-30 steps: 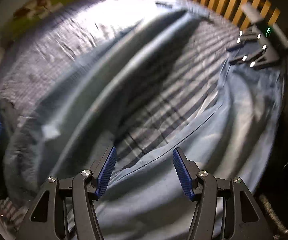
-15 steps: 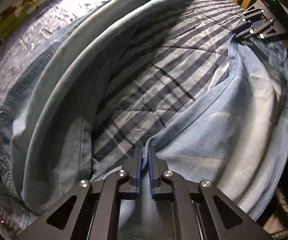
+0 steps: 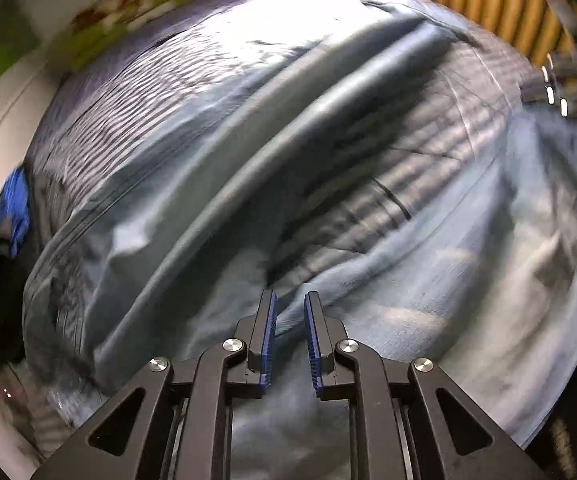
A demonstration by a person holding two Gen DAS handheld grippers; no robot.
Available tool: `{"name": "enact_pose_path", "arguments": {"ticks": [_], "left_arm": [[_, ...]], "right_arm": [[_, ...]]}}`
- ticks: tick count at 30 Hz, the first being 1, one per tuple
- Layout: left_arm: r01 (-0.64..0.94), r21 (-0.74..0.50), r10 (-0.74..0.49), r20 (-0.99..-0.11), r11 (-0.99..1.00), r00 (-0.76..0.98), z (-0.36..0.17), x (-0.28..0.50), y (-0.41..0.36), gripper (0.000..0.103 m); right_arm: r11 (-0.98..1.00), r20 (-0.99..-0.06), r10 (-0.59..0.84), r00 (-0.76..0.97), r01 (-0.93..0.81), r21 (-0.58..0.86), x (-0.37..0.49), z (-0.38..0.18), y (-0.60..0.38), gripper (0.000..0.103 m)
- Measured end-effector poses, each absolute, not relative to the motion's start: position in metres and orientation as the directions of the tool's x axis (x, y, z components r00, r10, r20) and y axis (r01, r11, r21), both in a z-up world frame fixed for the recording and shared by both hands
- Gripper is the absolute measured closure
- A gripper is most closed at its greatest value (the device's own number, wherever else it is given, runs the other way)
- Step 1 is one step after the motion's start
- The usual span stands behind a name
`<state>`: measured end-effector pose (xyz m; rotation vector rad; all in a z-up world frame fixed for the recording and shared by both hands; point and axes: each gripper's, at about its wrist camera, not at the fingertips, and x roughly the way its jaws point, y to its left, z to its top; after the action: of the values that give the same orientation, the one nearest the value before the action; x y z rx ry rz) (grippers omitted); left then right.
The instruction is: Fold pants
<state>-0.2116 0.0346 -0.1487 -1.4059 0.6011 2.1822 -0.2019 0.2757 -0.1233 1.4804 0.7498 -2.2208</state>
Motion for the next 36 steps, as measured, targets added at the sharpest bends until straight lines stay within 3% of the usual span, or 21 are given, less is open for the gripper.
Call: {"name": "enact_pose_path", "arguments": {"ticks": [5, 10, 12, 17, 21, 22, 24, 28, 32, 36], "left_arm": [[-0.390, -0.069, 0.271, -0.828, -0.918, -0.491, -0.078, -0.218, -0.062, 0.085], [-0.217, -0.154, 0.261, -0.705, -0.964, -0.659, -0.010, -0.183, -0.152, 0.071], [-0.167, -0.211, 0.265, -0.634, -0.963, -0.726, 0.015, -0.162, -0.184, 0.059], [-0.080, -0.349, 0.252, -0.484, -0.934, -0.838, 0.062, -0.120, -0.248, 0.051], [-0.066, -0.259, 0.180, -0.448, -0.964, -0.876, 0.105, -0.108, -0.266, 0.051], [-0.077, -0.239, 0.179, -0.444, -0.968, -0.878, 0.113, -0.111, -0.264, 0.050], [-0.145, -0.198, 0.223, -0.467, -0.969, -0.856, 0.126, -0.130, -0.254, 0.038], [-0.215, -0.030, 0.196, -0.552, -0.976, -0.811, 0.118, -0.185, -0.207, 0.037], [-0.338, 0.040, 0.221, -0.683, -0.940, -0.696, 0.067, -0.254, -0.150, 0.037], [-0.449, 0.146, 0.175, -0.782, -0.882, -0.598, 0.000, -0.305, -0.101, 0.037]], "right_arm": [[-0.823, -0.896, -0.130, -0.425, 0.551, -0.142, -0.194, -0.094, 0.274, 0.086], [-0.872, -0.828, -0.276, -0.489, 0.489, 0.002, -0.186, -0.057, 0.281, 0.081], [-0.879, -0.796, -0.299, -0.526, 0.476, 0.016, -0.181, -0.047, 0.281, 0.081], [-0.899, -0.761, -0.304, -0.573, 0.437, 0.030, -0.173, -0.023, 0.275, 0.081], [-0.916, -0.749, -0.271, -0.605, 0.401, 0.007, -0.180, 0.002, 0.278, 0.081], [-0.919, -0.749, -0.262, -0.609, 0.395, 0.000, -0.185, 0.009, 0.280, 0.081], [-0.927, -0.746, -0.241, -0.621, 0.374, -0.011, -0.200, 0.026, 0.283, 0.081], [-0.949, -0.747, -0.196, -0.635, 0.313, -0.018, -0.244, 0.048, 0.286, 0.081], [-0.956, -0.767, -0.192, -0.612, 0.292, 0.006, -0.298, 0.040, 0.278, 0.081], [-0.913, -0.802, -0.180, -0.570, 0.399, -0.078, -0.338, 0.006, 0.239, 0.081]]}}
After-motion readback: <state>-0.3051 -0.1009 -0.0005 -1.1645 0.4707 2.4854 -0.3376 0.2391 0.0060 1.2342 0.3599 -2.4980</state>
